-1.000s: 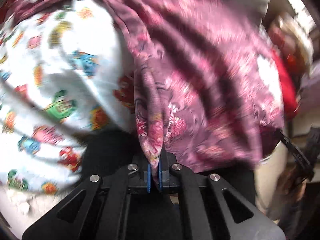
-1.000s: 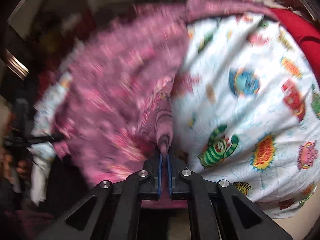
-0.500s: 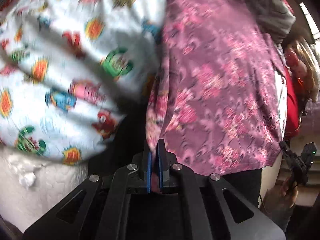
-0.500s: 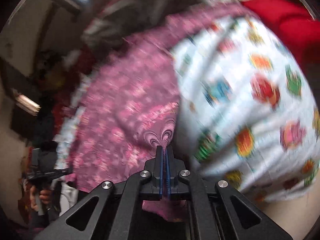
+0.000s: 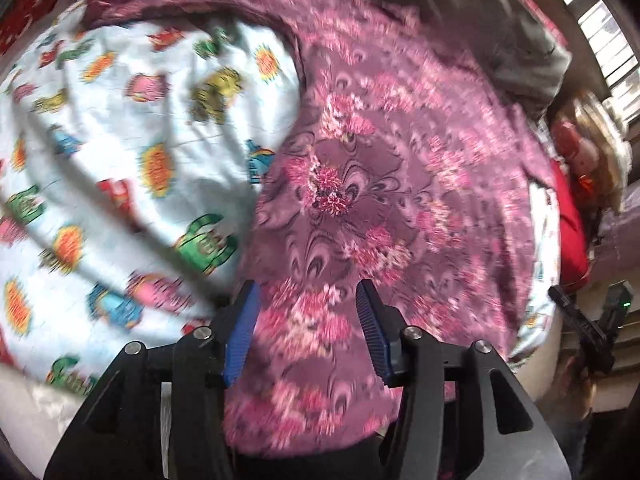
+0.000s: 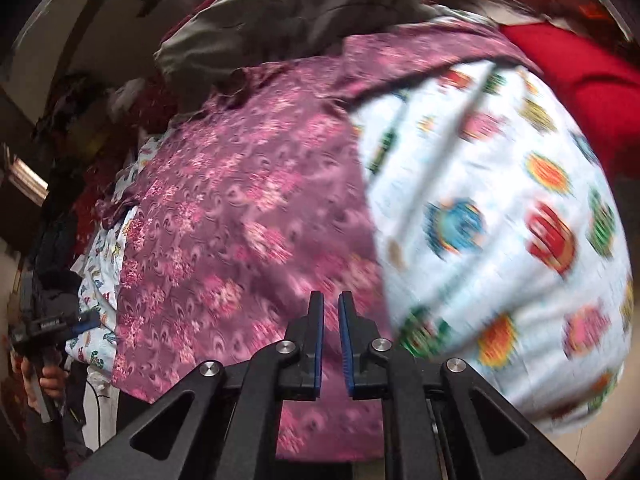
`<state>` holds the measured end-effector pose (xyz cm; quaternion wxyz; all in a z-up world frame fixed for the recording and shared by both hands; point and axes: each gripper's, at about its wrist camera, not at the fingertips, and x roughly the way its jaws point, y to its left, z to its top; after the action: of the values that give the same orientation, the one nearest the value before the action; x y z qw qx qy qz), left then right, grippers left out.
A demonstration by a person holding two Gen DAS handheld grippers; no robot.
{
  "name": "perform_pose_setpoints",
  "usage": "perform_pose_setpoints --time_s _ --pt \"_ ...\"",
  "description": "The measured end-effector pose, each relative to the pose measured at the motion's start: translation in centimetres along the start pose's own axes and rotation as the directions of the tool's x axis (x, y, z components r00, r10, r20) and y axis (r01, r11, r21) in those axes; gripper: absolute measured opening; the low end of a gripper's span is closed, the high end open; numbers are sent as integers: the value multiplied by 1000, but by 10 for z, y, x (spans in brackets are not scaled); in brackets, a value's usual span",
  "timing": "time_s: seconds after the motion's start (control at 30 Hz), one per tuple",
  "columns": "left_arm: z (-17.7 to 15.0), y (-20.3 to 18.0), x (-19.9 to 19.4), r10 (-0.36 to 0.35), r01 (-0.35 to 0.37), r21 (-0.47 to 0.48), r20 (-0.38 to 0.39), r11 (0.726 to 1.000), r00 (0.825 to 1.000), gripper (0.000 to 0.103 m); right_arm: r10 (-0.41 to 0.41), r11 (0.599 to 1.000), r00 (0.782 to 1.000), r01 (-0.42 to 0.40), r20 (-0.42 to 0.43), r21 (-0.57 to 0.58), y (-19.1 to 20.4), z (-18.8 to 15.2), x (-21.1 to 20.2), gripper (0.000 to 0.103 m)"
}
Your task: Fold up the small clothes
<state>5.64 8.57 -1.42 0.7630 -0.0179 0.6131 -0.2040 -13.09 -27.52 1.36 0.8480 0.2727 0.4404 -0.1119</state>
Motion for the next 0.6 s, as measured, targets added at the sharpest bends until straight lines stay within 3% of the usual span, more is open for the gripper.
perform_pose_setpoints --time_s 0.1,0.2,0.3,0.43,0.47,0.5,0.53,0.6 --pt "8 -5 35 60 -60 6 -64 998 996 48 -24 1000 1000 24 -12 6 0 7 26 10" --pt "11 -4 61 105 -107 -3 -133 994 986 48 -72 996 991 77 -112 42 -15 6 57 7" --pt "14 -10 59 86 -87 -3 -145 996 986 48 -12 995 995 22 -103 94 -27 9 51 7" --pt "35 -42 42 54 -46 81 -94 996 994 48 -23 983 999 17 27 181 -64 38 16 15" --pt "43 -53 39 48 -40 106 -76 994 996 49 -35 975 998 21 60 222 -77 46 9 27" --pt "50 -63 39 45 -37 127 -61 991 997 54 -52 963 994 25 93 269 -93 55 3 36" --pt "57 -71 40 44 -37 142 -49 989 998 59 -82 938 987 28 141 344 -118 67 -6 38" --pt "72 -91 47 44 -37 176 -36 984 998 60 -107 886 972 -1 208 463 -159 86 -16 38"
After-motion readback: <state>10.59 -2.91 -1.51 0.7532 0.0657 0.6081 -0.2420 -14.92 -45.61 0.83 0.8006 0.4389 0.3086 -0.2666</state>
